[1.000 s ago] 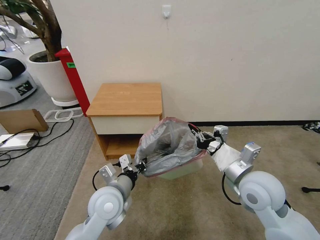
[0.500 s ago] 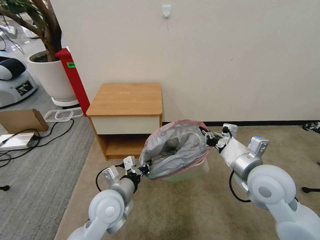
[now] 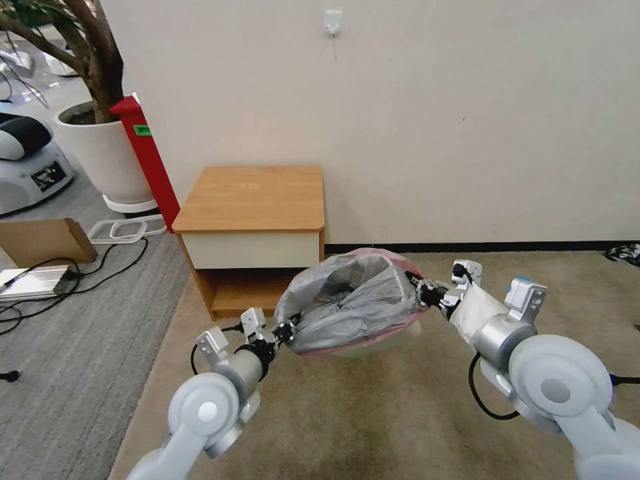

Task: Pick up the garbage bag from the table and place it over the trash can.

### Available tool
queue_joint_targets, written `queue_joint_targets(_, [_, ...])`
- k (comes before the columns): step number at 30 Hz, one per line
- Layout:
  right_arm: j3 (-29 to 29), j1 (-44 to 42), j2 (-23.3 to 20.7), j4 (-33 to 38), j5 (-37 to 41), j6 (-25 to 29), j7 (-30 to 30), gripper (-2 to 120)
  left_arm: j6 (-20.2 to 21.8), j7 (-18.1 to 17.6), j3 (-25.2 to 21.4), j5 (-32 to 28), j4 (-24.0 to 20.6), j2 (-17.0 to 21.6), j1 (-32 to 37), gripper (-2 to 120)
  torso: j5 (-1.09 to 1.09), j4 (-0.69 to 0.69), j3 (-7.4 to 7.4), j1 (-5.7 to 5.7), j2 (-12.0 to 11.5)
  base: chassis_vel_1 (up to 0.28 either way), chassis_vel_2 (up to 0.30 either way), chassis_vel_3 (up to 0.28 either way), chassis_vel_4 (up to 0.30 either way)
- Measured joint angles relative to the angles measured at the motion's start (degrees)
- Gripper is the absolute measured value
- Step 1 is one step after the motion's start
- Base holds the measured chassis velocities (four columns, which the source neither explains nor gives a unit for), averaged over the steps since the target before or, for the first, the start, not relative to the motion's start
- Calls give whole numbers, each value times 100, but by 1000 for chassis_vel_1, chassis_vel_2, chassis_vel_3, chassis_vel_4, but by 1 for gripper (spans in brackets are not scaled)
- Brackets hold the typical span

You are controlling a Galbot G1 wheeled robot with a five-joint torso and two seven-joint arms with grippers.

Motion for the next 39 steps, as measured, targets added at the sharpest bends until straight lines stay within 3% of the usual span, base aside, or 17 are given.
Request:
queue_joint_targets(11, [-51, -83, 246, -290, -662, 404, -673, 0, 70, -12, -320, -856, 3, 56, -2, 3, 0, 0, 0, 0, 0, 0, 0, 0, 0])
queue_joint_targets(19, [-104, -59, 358, -752, -1221, 694, -1251, 0, 207, -144, -457, -962, -203, 165, 35, 3, 1, 0, 0, 0, 0, 0, 0, 0, 0])
queue_joint_targets(24, [-135, -102, 405, -733, -1314, 699, -1265, 0, 260, -235, -499, -844, -240, 207, 81, 3, 1, 0, 0, 0, 0, 0, 0, 0, 0])
queue_joint_targets(36, [41, -432, 349, -285, -1281, 824, -1240, 38, 262, -447, -563, -310, -410, 490, 36, 3, 1, 0, 0, 0, 0, 0, 0, 0, 0])
queue_joint_targets(39, [171, -495, 278, -85, -1241, 949, -1230, 54, 262, -496, -610, -268, -418, 570, 25, 3, 0, 0, 0, 0, 0, 0, 0, 0, 0])
